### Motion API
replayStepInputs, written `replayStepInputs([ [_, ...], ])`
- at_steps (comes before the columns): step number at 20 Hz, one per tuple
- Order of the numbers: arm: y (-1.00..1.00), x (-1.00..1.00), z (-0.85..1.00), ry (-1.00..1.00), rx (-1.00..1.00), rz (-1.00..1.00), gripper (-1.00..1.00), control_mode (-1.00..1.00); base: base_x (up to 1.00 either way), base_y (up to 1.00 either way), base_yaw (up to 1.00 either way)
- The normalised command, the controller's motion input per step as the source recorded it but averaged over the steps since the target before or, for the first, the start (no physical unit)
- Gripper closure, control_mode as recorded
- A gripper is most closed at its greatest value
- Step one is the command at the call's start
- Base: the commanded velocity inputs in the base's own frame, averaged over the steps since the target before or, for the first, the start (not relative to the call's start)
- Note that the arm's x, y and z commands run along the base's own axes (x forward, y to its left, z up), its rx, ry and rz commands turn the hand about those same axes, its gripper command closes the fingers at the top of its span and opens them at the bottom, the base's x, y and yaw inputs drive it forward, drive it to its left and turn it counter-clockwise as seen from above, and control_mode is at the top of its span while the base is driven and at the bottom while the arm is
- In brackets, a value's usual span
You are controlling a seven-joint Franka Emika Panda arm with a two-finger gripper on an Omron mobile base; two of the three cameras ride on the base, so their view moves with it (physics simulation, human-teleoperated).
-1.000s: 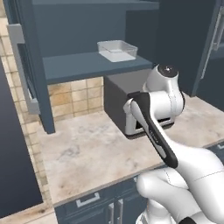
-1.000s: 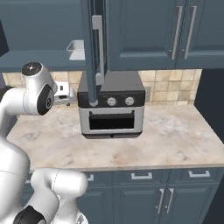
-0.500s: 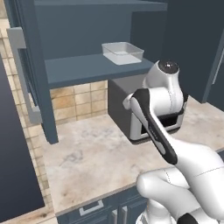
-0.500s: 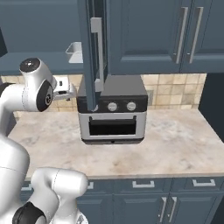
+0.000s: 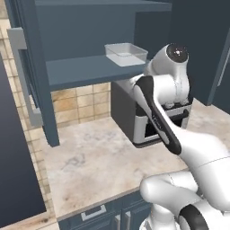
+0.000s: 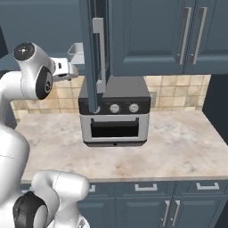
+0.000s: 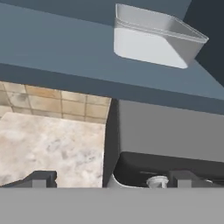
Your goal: Retrieve the tupperware and aluminum foil from the cabinet and place them on the dining counter near the plate with tomato and sweet potato to prepare for storing leftovers.
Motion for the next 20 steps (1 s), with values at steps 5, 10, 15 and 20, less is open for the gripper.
replayStepInputs([
  [5,0.00,0.46,0.58,-0.10,0.00,0.00,-1.00,-1.00,0.00,0.00,0.00],
  [10,0.06,0.38,0.33,-0.08,0.00,0.00,-1.00,-1.00,0.00,0.00,0.00],
  [15,0.14,0.28,0.35,-0.09,0.00,0.00,-1.00,-1.00,0.00,0.00,0.00],
  [20,0.10,0.30,0.13,-0.01,0.00,0.00,-1.00,-1.00,0.00,0.00,0.00],
])
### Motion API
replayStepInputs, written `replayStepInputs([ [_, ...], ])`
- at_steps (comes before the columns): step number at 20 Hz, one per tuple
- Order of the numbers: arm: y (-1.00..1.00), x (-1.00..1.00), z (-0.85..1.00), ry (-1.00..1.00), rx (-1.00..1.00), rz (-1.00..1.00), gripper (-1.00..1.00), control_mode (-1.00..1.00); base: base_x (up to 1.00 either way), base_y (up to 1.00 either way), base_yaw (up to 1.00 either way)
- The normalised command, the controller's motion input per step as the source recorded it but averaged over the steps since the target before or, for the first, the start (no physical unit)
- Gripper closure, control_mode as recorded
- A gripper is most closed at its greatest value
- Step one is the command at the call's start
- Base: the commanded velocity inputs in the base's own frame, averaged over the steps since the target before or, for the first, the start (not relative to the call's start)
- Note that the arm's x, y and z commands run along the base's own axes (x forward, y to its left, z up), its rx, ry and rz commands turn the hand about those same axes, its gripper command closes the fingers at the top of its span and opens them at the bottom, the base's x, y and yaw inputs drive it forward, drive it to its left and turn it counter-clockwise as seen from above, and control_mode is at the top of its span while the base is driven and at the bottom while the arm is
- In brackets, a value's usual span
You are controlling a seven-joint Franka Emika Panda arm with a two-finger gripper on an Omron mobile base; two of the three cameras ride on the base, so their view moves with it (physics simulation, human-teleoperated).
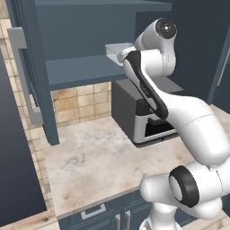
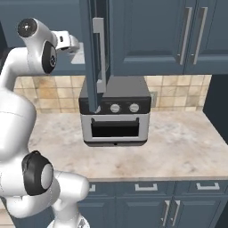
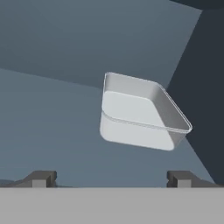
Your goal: Retrieve the tupperware and aluminum foil from the cabinet and place them on the dining counter near the plate with tomato and sweet potato to prepare for storing leftovers.
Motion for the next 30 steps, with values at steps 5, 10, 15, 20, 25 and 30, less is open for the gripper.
replayStepInputs([
  [5,0.03,0.48,0.00,0.02,0.00,0.00,-1.00,-1.00,0.00,0.00,0.00],
  [10,0.08,0.58,0.00,0.04,0.00,0.00,-1.00,-1.00,0.00,0.00,0.00],
  [15,0.19,0.63,-0.01,0.04,0.00,0.00,-1.00,-1.00,0.00,0.00,0.00],
  [20,0.23,0.62,-0.12,0.05,0.00,0.00,-1.00,-1.00,0.00,0.00,0.00],
  [25,0.08,0.64,-0.20,0.04,0.00,0.00,-1.00,-1.00,0.00,0.00,0.00],
  [30,0.01,0.68,-0.24,0.04,0.00,0.00,-1.00,-1.00,0.00,0.00,0.00],
])
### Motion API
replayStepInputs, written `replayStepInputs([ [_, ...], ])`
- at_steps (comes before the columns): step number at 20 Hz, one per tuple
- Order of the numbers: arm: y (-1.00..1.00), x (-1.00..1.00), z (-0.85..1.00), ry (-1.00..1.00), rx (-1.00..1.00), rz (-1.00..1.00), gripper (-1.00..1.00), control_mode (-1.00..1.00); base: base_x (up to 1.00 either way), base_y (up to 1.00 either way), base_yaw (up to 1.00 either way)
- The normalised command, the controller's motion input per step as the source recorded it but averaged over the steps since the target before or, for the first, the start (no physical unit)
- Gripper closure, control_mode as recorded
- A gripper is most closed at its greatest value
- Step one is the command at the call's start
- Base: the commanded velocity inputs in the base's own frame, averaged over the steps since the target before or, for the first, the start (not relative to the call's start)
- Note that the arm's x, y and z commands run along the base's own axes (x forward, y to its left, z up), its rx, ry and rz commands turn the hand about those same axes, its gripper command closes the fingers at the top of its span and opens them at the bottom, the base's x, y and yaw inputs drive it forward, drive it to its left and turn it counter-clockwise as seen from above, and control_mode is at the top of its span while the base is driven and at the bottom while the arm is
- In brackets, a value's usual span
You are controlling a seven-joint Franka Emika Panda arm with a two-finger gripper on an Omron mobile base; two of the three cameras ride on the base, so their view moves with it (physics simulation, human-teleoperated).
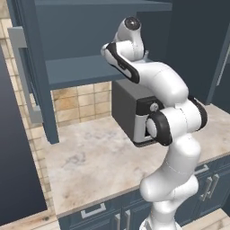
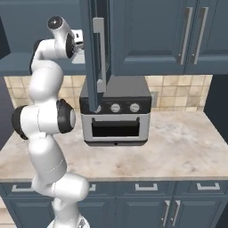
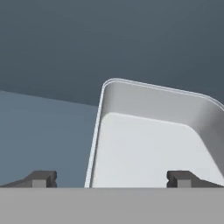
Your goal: Retrieve the tupperware and aluminum foil from the cabinet and place them on the dining counter near the plate with tomato and sweet potato to prepare for storing leftovers.
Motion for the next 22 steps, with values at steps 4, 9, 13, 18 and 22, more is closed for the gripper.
replayStepInputs([
  [4,0.01,0.59,-0.30,0.04,0.00,0.00,1.00,-1.00,0.00,0.00,0.00],
  [9,0.00,0.36,-0.37,0.03,0.00,-0.02,1.00,-1.00,0.00,0.00,0.00],
  [13,0.00,0.01,-0.48,0.03,0.00,-0.10,1.00,-1.00,0.00,0.00,0.00],
  [18,0.00,-0.06,-0.53,0.00,-0.01,-0.15,1.00,-1.00,0.00,0.00,0.00],
  [22,0.00,-0.24,-0.37,-0.02,-0.03,-0.16,1.00,-1.00,0.00,0.00,0.00],
])
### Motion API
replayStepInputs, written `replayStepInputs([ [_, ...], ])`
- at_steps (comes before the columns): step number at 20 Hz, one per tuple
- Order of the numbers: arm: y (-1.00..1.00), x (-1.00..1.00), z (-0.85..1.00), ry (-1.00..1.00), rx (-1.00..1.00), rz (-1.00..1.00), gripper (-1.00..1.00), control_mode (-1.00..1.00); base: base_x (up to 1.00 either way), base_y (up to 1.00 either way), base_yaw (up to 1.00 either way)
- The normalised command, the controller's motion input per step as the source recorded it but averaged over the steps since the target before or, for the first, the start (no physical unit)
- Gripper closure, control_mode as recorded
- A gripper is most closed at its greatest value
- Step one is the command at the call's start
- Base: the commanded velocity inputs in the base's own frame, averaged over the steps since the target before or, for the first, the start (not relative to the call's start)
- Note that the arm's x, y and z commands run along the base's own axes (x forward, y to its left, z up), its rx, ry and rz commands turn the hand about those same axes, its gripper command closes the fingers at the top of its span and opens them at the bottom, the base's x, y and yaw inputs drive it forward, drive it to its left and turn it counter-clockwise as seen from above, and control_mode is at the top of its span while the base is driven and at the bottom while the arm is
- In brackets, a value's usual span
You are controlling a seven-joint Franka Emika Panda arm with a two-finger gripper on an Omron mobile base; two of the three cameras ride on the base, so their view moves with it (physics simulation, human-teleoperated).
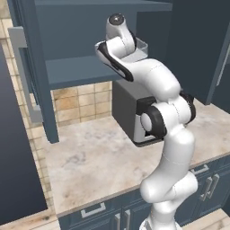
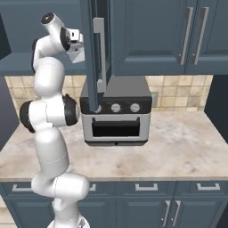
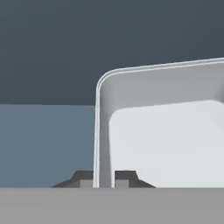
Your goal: Retrieve the tupperware and aluminum foil from the cabinet and place them on the dining counter near the plate with tomato and sweet potato to prepare for storing leftovers.
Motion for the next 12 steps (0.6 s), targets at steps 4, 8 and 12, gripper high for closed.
replayStepInputs([
  [4,0.00,-0.51,-0.03,-0.03,0.00,-0.14,1.00,-1.00,0.00,0.00,0.00],
  [8,0.00,-0.84,0.00,0.00,0.00,-0.11,1.00,-1.00,0.00,0.00,0.00],
  [12,0.00,-1.00,0.00,-0.01,0.00,-0.06,1.00,-1.00,0.00,0.00,0.00],
])
